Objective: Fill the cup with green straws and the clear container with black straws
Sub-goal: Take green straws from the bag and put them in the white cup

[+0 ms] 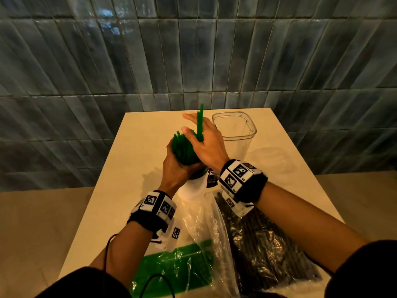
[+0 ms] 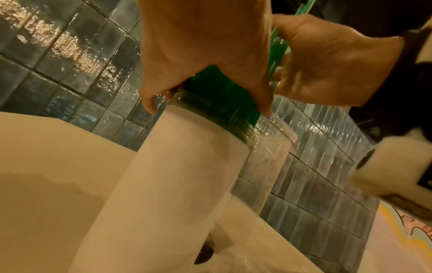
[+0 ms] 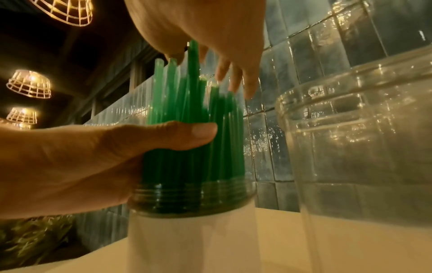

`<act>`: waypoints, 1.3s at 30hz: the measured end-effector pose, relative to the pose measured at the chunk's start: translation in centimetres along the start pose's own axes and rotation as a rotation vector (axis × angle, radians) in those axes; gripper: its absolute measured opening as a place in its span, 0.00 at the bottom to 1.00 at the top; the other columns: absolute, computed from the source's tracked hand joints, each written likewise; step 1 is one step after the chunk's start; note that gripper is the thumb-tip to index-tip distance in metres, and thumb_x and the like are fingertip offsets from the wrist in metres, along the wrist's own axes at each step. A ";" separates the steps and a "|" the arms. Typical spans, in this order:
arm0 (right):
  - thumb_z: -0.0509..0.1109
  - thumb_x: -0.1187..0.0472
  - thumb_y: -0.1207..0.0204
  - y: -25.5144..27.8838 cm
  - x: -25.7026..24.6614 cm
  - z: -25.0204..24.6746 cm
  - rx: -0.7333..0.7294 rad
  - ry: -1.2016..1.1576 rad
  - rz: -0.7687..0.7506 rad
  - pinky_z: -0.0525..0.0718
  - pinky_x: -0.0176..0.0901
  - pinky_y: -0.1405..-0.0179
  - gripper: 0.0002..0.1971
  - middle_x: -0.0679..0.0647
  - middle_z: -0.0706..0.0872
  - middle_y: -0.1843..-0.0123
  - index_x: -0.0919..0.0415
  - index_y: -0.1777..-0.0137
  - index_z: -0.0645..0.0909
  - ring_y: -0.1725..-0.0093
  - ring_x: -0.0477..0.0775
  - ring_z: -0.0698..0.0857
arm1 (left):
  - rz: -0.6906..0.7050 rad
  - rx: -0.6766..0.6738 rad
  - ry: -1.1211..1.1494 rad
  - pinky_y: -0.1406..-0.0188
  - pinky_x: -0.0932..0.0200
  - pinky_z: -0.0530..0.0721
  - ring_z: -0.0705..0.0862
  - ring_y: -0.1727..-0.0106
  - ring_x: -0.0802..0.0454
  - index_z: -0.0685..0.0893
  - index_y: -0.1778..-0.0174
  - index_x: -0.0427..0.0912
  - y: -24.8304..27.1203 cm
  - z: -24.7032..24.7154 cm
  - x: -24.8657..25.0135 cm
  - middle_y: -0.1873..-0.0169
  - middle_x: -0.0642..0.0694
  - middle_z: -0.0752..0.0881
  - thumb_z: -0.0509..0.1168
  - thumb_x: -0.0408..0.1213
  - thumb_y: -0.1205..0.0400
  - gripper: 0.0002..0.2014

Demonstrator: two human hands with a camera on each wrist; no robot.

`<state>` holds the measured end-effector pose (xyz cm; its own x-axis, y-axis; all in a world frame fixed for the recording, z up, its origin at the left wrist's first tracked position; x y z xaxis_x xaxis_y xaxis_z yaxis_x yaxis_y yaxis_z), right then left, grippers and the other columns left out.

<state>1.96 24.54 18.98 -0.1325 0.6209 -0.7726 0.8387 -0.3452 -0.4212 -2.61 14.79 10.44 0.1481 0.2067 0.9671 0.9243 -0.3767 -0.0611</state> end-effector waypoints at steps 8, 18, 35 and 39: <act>0.71 0.55 0.23 -0.3 -0.1 -1.3 0.292 -0.205 -0.057 0.68 0.45 0.27 0.33 0.55 0.68 0.21 0.53 0.21 0.60 0.25 0.51 0.69 | 0.034 0.025 0.059 0.47 0.69 0.77 0.78 0.39 0.55 0.61 0.26 0.50 -0.6 -0.8 0.1 0.39 0.54 0.75 0.82 0.40 0.37 0.48; 0.53 0.53 0.18 0.7 2.0 2.4 -0.224 0.317 -0.133 0.50 0.56 0.18 0.22 0.53 0.61 0.17 0.54 0.26 0.73 0.17 0.54 0.53 | 0.048 -0.032 -0.075 0.62 0.76 0.74 0.81 0.48 0.52 0.71 0.32 0.41 -0.7 -0.4 -0.3 0.49 0.53 0.80 0.74 0.44 0.36 0.36; 0.62 0.64 0.19 7.3 2.2 -4.6 0.222 -0.056 -0.101 0.77 0.28 0.43 0.11 0.58 0.80 0.42 0.64 0.39 0.78 0.45 0.42 0.79 | 0.019 -0.061 -0.258 0.26 0.60 0.59 0.60 0.21 0.53 0.50 0.18 0.47 3.8 -5.2 -0.8 0.20 0.46 0.59 0.76 0.60 0.43 0.61; 0.60 0.69 0.18 13.7 7.7 -4.3 -0.066 -0.073 0.306 0.80 0.27 0.56 0.07 0.50 0.83 0.56 0.59 0.46 0.77 0.58 0.39 0.82 | -0.048 -0.080 -0.393 0.25 0.54 0.60 0.61 0.22 0.49 0.58 0.20 0.50 10.7 -7.7 -4.8 0.21 0.47 0.63 0.74 0.63 0.41 0.54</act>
<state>14.69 27.59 9.34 0.0958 0.4421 -0.8918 0.8776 -0.4603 -0.1339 3.90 2.77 7.08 0.2430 0.5495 0.7994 0.9054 -0.4243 0.0165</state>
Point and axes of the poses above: each hand's wrist, its own y-axis away from the middle knuckle, its own z-axis out of the palm, x = y × z, the point moved 5 cm from there along -y, towards the middle knuckle
